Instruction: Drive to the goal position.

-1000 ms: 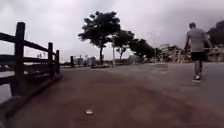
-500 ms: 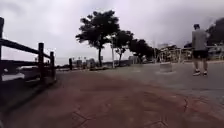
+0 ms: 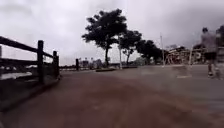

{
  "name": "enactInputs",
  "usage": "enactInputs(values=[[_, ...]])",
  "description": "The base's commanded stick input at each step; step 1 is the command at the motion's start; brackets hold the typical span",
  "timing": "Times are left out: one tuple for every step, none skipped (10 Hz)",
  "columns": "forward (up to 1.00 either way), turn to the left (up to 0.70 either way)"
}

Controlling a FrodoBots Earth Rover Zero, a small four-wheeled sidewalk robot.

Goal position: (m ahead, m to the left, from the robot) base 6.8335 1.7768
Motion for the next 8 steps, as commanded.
enactInputs(values=[[1.0, 0.18], [1.0, 0.0], [1.0, 0.0], [1.0, 0.0], [1.0, 0.0], [1.0, 0.23], [1.0, 0.4], [1.0, 0.07]])
